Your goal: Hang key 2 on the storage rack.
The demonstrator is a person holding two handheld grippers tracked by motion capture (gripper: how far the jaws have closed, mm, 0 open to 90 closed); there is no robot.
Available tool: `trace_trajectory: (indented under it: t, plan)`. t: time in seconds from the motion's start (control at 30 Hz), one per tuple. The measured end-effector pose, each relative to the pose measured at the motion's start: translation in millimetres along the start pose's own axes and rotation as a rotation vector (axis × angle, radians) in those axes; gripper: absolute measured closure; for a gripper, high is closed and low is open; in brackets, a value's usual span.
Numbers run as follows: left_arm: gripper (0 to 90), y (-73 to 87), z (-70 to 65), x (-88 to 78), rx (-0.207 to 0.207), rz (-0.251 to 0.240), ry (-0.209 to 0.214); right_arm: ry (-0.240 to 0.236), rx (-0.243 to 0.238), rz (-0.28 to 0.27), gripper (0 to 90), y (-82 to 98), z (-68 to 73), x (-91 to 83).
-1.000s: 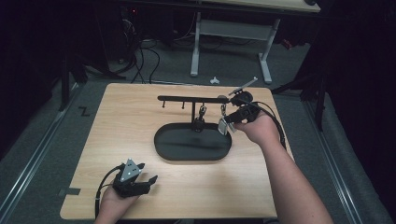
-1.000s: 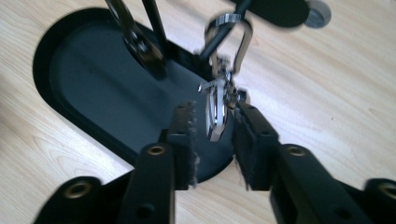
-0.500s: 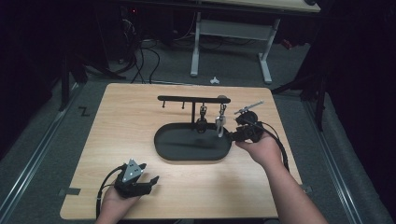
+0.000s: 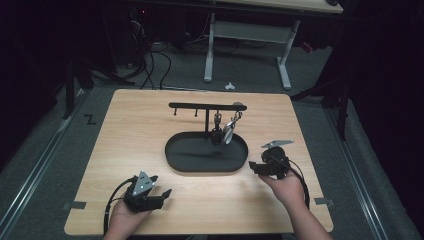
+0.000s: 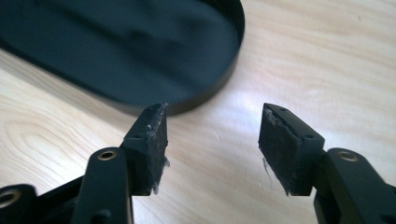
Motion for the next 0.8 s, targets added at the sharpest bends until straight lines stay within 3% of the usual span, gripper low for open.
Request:
trace_trajectory:
  t: [0.2, 0.37, 0.47, 0.53, 0.6, 0.8]
  plan:
    - [30.5, -0.4, -3.3, -0.2, 0.003, -0.001, 0.002, 0.026, 0.000, -0.085, 40.1, 38.3, 2.3, 1.0]
    - [30.5, -0.8, -6.3, -0.3, -0.003, -0.008, 0.005, 0.034, 0.033, -0.165, 39.2, 69.0, 1.3, -1.2]
    - [30.7, -0.4, -7.7, 0.7, -0.010, -0.001, 0.005, 0.031, 0.069, -0.252, 40.4, 91.0, 1.2, -5.0]
    - [30.7, -0.7, -8.4, 1.9, -0.014, -0.001, 0.005, -0.034, 0.097, -0.219, 38.1, 98.1, 0.4, -4.6]
    - [30.7, -1.2, -9.7, 2.6, -0.013, 0.001, 0.004, -0.004, 0.066, -0.232, 39.8, 98.0, -1.1, -8.9]
    - [30.5, -2.7, -11.3, 1.4, -0.009, -0.003, 0.000, 0.004, 0.084, -0.229, 39.3, 100.5, -5.8, -4.7]
Point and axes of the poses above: each handheld gripper's, and its own axes: x roughly forward along the jaws, y roughly out of its underside, z roughly to its left, the point moved 2 cm from there along x, roughly forward along the jaws, and after that the axes turned 2 degrees about -x, right-handed, at the moved point
